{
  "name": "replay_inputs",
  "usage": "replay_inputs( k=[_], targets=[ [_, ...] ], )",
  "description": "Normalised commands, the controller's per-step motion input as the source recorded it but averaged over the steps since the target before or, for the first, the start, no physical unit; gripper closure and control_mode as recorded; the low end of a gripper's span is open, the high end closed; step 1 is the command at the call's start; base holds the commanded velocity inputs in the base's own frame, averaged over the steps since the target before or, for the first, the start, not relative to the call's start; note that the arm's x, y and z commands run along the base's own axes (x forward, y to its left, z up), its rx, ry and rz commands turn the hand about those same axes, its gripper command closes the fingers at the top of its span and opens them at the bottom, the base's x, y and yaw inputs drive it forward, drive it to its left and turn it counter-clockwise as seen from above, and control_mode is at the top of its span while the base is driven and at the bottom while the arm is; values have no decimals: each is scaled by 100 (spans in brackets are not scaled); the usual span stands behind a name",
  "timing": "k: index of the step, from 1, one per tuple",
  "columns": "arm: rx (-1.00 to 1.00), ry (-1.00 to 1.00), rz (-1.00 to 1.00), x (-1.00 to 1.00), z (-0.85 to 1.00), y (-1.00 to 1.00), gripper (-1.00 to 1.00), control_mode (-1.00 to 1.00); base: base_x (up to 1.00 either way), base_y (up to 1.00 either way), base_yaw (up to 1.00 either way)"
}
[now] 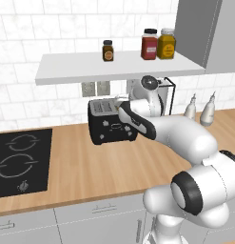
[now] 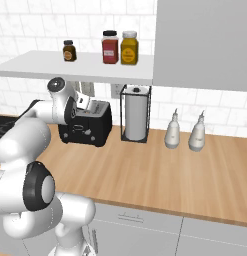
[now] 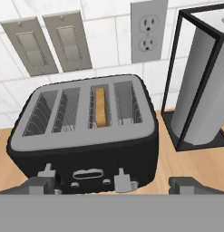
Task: Start the toaster. Once the lever pops up, take the bread to the plate on the dining counter.
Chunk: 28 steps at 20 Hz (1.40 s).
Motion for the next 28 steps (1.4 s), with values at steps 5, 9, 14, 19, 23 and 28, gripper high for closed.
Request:
replay_inputs(
  k=[5,9,14,19,23,28],
  targets=[
    [0,0,0,0,0,0,-100,-100,0,0,0],
    [0,0,0,0,0,0,-100,-100,0,0,0],
    [0,0,0,0,0,0,-100,-100,0,0,0],
    [0,0,0,0,0,0,-100,-100,0,0,0],
    [0,0,0,0,0,0,-100,-100,0,0,0],
    [0,0,0,0,0,0,-100,-100,0,0,0]
  ],
)
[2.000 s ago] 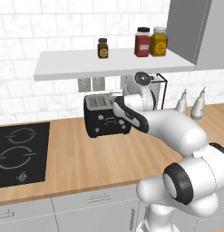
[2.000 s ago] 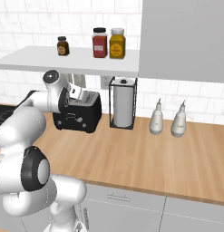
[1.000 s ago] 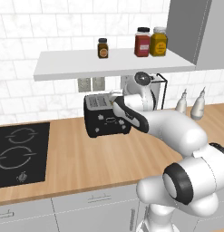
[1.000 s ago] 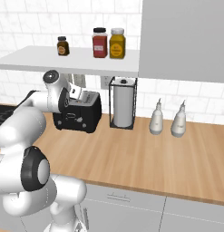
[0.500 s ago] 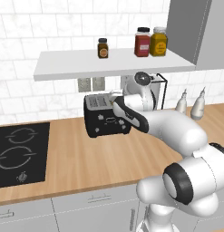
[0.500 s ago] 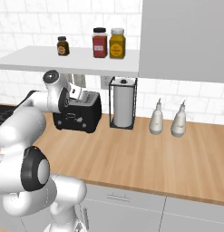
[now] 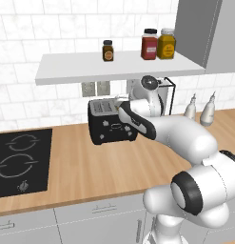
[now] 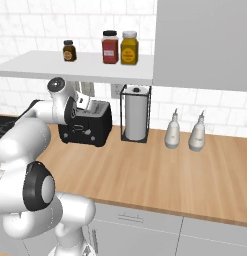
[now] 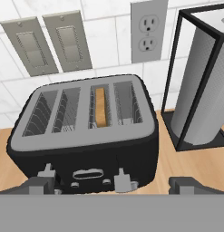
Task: Start the toaster. Once the lever pops up, take the bread to the plate on the dining counter.
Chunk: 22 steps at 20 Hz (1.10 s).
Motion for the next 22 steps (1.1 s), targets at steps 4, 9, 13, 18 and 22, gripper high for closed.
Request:
replay_inputs(
  k=[4,9,13,18,22],
  targets=[
    [0,0,0,0,0,0,-100,-100,0,0,0],
    [0,0,0,0,0,0,-100,-100,0,0,0],
    [0,0,0,0,0,0,-100,-100,0,0,0],
    [0,0,0,0,0,0,-100,-100,0,0,0],
    [0,0,0,0,0,0,-100,-100,0,0,0]
  ],
)
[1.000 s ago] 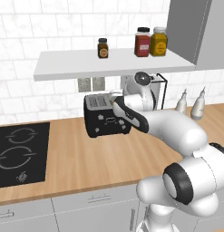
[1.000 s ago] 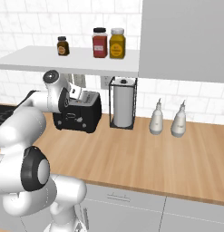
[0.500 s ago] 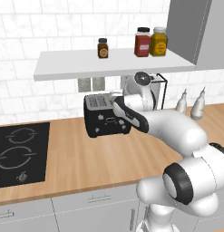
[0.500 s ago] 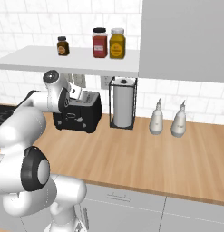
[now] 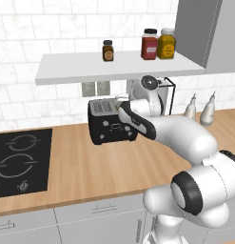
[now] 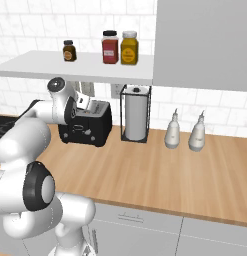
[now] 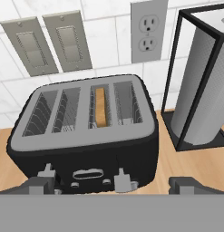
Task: Start the toaster. Once the lever pops up, take the bread to the plate on the dining counter.
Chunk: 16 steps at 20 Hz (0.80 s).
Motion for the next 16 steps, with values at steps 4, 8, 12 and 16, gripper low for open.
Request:
replay_inputs(
  k=[4,8,12,16],
  targets=[
    [0,0,0,0,0,0,-100,-100,0,0,0],
    [0,0,0,0,0,0,-100,-100,0,0,0],
    [0,0,0,0,0,0,-100,-100,0,0,0],
    [0,0,0,0,0,0,-100,-100,0,0,0]
  ],
)
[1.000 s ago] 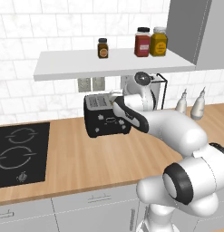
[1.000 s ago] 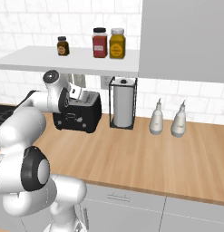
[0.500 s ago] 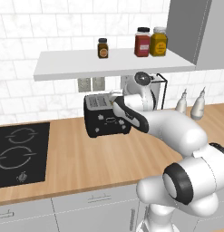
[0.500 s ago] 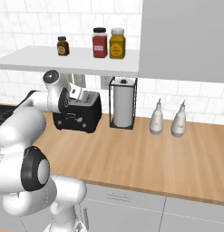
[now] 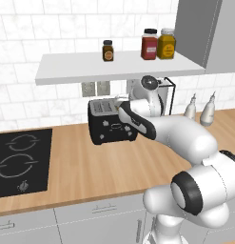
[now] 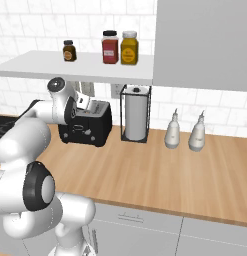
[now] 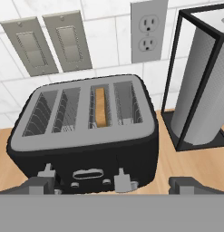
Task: Start the toaster. Once the lever pops up, take the bread to the plate on the dining counter.
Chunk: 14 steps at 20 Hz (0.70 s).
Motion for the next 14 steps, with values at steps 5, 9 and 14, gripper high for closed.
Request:
replay_inputs(
  k=[5,9,14],
  targets=[
    [0,0,0,0,0,0,-100,-100,0,0,0],
    [0,0,0,0,0,0,-100,-100,0,0,0],
    [0,0,0,0,0,0,-100,-100,0,0,0]
  ],
)
